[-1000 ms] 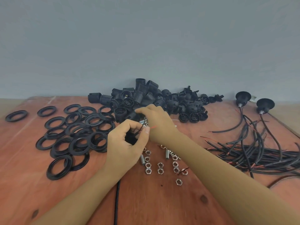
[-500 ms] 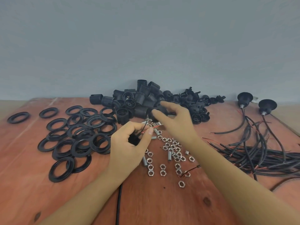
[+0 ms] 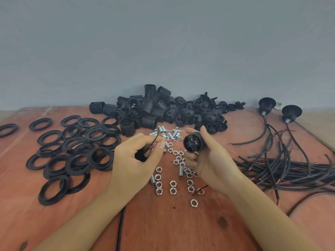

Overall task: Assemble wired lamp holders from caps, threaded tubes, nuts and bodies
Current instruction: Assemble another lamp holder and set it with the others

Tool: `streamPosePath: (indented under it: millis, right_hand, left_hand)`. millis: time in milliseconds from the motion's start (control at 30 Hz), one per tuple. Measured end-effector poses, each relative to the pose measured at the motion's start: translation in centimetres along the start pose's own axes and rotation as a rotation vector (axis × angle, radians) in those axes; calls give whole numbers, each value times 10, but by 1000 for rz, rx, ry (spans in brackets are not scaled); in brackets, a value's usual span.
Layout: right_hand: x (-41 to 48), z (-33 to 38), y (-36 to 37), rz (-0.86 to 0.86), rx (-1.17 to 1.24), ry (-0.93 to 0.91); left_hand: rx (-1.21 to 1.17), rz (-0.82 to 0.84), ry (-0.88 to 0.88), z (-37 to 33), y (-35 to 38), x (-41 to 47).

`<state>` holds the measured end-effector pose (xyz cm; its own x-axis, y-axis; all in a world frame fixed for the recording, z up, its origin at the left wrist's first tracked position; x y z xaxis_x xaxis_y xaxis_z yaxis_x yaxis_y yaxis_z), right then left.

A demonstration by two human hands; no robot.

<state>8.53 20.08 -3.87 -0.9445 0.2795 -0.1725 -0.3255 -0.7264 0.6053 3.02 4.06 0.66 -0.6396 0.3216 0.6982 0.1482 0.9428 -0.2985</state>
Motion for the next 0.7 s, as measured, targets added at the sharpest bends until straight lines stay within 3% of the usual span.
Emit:
streamPosePath:
  millis: [333, 700]
  right_hand:
    - [-4, -15, 7, 71, -41, 98]
    - [-2, -18, 7, 83, -146, 4]
  left_hand:
    - [61, 63, 76, -16, 7, -4]
    - [119, 75, 84, -14, 8, -4]
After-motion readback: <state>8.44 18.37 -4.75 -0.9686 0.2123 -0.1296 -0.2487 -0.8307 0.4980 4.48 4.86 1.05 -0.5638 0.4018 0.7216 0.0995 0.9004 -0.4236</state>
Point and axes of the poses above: each hand's wrist, its own x-axis towards the middle knuckle, its own y-axis out of the palm, z = x × y, the point moved 6 cm from there along x, towards the middle knuckle, and after that the axes turned 2 degrees about x, right-handed, at the moved point
